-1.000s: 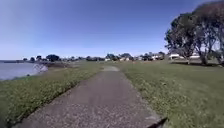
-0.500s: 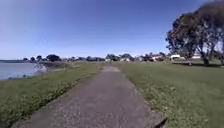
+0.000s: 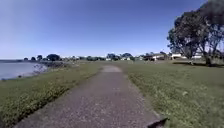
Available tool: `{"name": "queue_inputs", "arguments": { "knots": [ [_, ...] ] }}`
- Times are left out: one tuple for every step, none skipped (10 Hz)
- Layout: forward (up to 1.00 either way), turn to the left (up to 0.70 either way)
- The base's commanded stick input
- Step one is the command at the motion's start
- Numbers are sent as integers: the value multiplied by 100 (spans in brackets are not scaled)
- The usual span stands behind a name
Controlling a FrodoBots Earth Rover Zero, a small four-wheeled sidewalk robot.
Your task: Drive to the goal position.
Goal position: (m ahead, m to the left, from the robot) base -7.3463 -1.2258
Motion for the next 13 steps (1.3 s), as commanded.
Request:
{"name": "queue_inputs", "arguments": {
  "knots": [
    [70, 0],
    [70, 0],
    [70, 0],
    [70, 0],
    [70, 0],
    [70, 0],
    [70, 0],
    [70, 0],
    [70, 0],
    [70, 0],
    [70, 0],
    [70, 0],
    [70, 0]
  ]
}}
